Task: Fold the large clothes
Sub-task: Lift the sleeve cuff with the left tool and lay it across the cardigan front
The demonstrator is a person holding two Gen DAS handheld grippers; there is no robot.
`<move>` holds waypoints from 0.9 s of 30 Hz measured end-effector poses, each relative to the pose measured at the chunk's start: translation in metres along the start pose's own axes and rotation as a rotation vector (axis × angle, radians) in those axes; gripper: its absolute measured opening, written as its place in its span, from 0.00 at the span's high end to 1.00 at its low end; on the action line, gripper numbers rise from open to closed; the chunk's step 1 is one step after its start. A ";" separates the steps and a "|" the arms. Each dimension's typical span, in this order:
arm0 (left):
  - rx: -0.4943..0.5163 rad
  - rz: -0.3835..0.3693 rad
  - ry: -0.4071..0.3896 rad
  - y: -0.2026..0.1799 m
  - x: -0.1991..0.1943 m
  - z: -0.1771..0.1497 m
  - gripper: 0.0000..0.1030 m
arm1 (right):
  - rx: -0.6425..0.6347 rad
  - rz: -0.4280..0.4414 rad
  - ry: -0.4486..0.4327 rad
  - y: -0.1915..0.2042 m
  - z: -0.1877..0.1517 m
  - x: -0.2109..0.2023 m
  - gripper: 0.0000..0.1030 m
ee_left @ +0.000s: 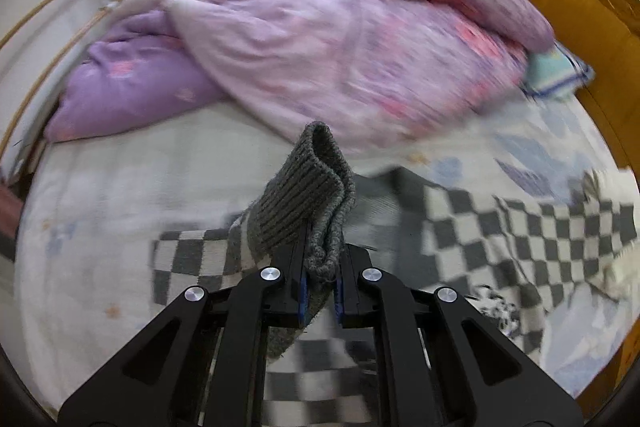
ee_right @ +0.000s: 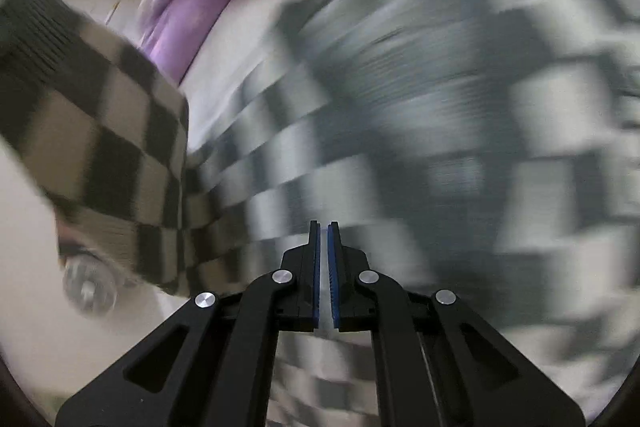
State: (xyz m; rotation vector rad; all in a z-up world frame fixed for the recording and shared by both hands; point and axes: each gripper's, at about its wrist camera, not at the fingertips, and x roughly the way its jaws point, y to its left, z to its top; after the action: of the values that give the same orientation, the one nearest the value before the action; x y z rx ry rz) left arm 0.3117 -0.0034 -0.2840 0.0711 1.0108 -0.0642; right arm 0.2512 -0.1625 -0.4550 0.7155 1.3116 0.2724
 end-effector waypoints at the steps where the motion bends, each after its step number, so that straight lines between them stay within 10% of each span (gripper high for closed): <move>1: 0.018 -0.016 0.020 -0.021 0.013 -0.004 0.90 | 0.027 -0.041 -0.032 -0.026 -0.001 -0.022 0.96; 7: 0.054 -0.090 0.220 -0.097 0.100 -0.046 0.89 | 0.154 -0.199 -0.111 -0.112 -0.013 -0.096 0.95; 11: 0.122 -0.128 0.422 -0.123 0.153 -0.075 0.71 | 0.228 -0.295 -0.106 -0.132 -0.020 -0.119 0.93; 17: 0.085 -0.217 0.295 -0.088 0.101 -0.069 0.37 | 0.199 -0.348 -0.120 -0.107 -0.018 -0.117 0.78; 21: 0.019 -0.196 0.233 -0.036 0.078 -0.060 0.41 | 0.041 -0.276 -0.123 -0.069 -0.008 -0.107 0.74; 27: -0.065 -0.047 0.254 0.078 0.082 -0.072 0.79 | -0.155 -0.175 -0.084 0.007 0.019 -0.046 0.77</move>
State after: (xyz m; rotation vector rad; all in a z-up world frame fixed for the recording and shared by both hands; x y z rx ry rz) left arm 0.3009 0.0786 -0.3896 -0.0038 1.2676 -0.0663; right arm 0.2583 -0.1895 -0.4127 0.4733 1.2497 0.1987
